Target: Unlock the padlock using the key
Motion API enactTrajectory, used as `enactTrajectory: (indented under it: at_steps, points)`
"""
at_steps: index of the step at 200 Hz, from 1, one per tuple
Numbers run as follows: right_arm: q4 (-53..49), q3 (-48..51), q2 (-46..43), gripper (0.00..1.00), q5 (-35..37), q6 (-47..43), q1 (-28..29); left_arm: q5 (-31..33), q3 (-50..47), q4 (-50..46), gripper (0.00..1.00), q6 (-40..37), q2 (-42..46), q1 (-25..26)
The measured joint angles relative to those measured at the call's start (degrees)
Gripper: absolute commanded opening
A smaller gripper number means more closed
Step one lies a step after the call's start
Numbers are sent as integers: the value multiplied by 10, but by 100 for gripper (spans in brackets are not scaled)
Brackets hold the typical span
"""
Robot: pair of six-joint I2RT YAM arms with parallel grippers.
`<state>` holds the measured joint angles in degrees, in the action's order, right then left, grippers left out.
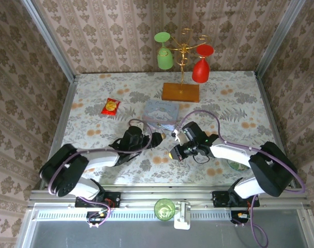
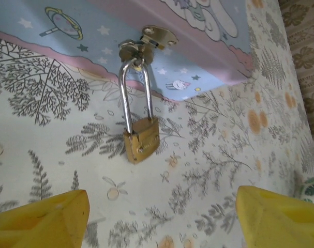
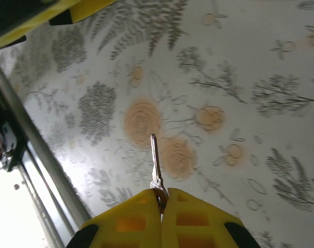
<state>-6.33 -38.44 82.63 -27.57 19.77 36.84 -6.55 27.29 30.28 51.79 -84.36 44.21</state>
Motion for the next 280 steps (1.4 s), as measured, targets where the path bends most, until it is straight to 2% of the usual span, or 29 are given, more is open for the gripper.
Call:
enactTrajectory:
  at_steps: [57,83,133,167,215,228,262,280]
  points:
    - [1,2,-1,0,7,12,-17,23,23,175,69,-4,-149,-3]
    - [1,11,-11,0,9,12,-25,19,51,237,63,3,-205,-5]
    - [3,31,-12,0,9,12,-48,69,66,259,49,9,-236,14]
    - [12,31,-11,0,8,12,-55,102,66,356,40,40,-289,24]
    - [54,31,25,0,-7,21,-63,132,70,338,24,53,-291,34]
    - [75,31,46,0,-18,29,-67,129,70,323,16,59,-286,33]
    - [175,47,96,0,-83,67,-98,108,70,301,12,76,-274,28]
    - [218,53,120,0,-115,86,-115,95,70,299,6,88,-272,25]
